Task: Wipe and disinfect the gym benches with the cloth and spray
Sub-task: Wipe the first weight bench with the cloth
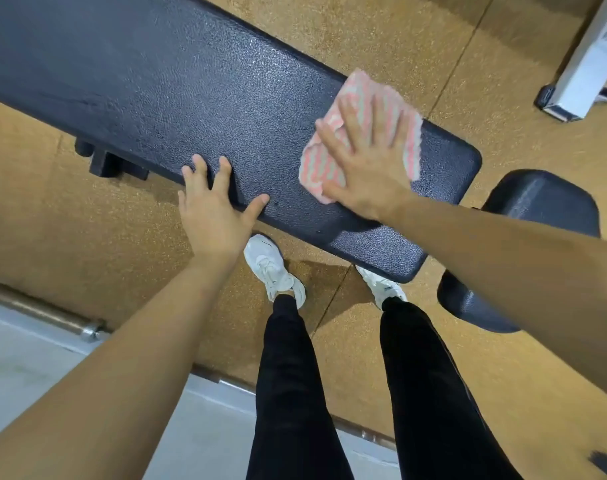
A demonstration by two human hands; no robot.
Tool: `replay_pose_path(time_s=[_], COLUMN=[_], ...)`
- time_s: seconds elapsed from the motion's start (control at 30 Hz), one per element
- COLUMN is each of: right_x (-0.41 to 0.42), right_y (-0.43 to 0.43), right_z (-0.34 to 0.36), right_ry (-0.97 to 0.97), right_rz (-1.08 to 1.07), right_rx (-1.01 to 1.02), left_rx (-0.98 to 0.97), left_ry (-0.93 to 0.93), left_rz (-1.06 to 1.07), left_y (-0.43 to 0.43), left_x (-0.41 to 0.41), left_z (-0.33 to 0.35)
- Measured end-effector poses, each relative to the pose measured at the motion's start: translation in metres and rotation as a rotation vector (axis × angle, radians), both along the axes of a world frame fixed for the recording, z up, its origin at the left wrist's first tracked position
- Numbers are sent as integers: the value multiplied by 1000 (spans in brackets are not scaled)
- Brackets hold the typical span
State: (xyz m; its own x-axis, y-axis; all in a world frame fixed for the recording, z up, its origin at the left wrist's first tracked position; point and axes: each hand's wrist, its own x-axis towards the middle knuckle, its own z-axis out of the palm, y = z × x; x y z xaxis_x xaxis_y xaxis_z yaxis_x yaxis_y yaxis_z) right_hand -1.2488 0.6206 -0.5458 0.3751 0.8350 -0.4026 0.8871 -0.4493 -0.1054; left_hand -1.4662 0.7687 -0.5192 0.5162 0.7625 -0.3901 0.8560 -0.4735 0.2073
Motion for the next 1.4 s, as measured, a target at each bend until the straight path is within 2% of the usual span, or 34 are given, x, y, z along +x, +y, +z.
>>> replay_pose_path(time_s=[0.3, 0.43, 0.57, 0.7, 0.83, 1.07, 1.2, 1.3, 1.4], right_x=[-101, -78, -28, 15, 10, -68, -95, -89, -71], right_y=[-40, -34, 5, 62, 85, 57, 45, 45, 55], right_z=[5, 7, 2, 6, 3, -3, -3, -2, 1], right_ry=[85, 109, 50, 17, -22, -1, 64, 109, 109], right_rz=[204, 227, -6, -71, 5, 325, 351, 331, 242], right_rx=[-27, 5, 0, -57, -68, -24, 21, 29, 32], left_rx=[-22, -36, -34, -52, -78, -125, -166, -101, -28], left_ry=[2, 9, -14, -8, -32, -173, -261, -342, -345], left_rz=[-3, -3, -11, -1, 0, 35, 60, 94, 110], left_y=[3, 5, 4, 5, 8, 28, 42, 59, 85], left_x=[0, -1, -4, -5, -8, -26, -36, -40, -39], left_z=[8, 9, 5, 5, 6, 11, 16, 17, 14])
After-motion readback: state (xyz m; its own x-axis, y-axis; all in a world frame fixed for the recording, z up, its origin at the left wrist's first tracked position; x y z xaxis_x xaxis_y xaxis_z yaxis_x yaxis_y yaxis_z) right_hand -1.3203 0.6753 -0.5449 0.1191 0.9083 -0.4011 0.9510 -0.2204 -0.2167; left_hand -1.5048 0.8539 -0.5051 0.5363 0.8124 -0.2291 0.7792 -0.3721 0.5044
